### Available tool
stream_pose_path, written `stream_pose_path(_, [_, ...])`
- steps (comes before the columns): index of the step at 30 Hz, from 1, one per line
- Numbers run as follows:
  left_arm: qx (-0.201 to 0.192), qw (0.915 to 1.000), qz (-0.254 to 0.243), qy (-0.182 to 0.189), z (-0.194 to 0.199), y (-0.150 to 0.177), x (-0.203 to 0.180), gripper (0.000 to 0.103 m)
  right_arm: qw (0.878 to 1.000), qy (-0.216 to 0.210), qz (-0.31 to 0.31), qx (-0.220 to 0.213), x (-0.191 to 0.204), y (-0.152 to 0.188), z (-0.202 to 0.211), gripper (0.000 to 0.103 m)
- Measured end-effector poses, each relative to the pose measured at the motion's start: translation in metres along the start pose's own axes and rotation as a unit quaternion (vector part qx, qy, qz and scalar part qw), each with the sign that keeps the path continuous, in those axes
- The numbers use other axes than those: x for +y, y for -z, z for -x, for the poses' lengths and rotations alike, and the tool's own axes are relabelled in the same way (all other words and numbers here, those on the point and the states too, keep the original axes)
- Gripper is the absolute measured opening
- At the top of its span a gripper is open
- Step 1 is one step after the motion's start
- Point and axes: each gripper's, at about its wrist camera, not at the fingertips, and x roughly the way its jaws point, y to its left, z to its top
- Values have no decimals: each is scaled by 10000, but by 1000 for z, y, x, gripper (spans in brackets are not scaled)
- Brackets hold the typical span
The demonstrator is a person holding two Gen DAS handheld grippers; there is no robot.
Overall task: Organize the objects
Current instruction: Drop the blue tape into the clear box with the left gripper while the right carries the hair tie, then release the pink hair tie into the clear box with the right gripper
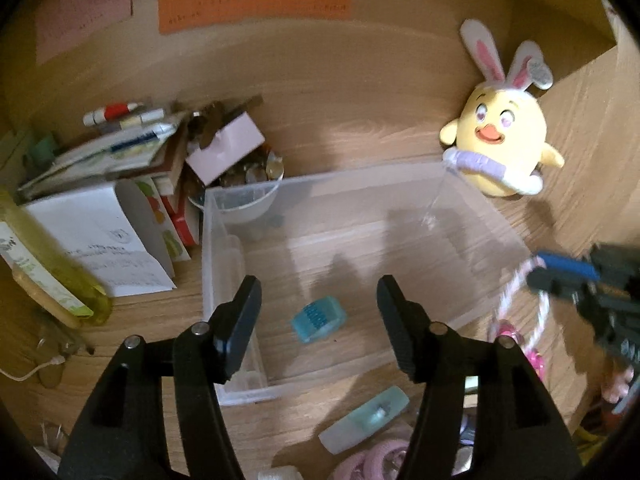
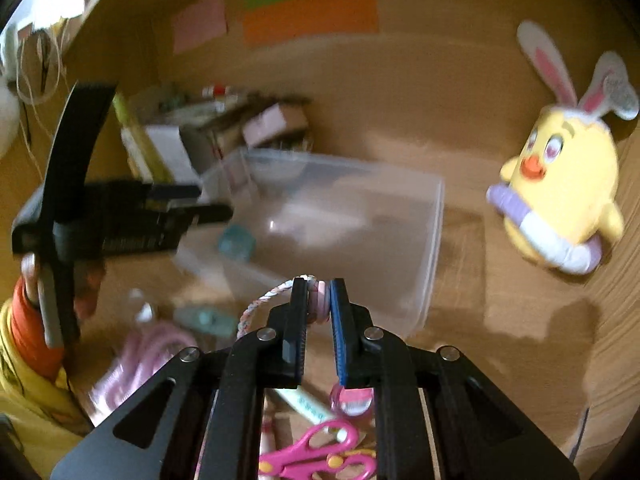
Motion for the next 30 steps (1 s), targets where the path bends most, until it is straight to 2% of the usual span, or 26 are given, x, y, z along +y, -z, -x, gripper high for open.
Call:
stream_pose_path(6, [-378, 9990, -22, -250, 27, 5, -2, 89, 9988, 301, -191, -326, -9, -28, -1, 10])
stream_pose_path(9, [-520, 9979, -35, -391, 37, 12, -2, 95, 9983, 364, -329, -307, -15, -37, -14, 10])
stream_pose_path(14, [-529, 9976, 22, -434, 44, 24, 2, 96, 9981, 455, -420, -26, -20, -37, -44, 10])
stream_pose_path(23, [-376, 9978, 300, -462, 48, 48, 15, 96, 9970, 548, 70, 542, -2, -19, -71, 11])
stream_pose_path(26, [-310, 9976, 350, -502, 49, 55, 19, 96, 9961, 561, 155, 661, 0, -15, -71, 21])
stream_pose_path(30, [-209, 9973, 473, -525, 53, 68, 26, 96, 9960, 724, 192, 485, 0, -11, -54, 47])
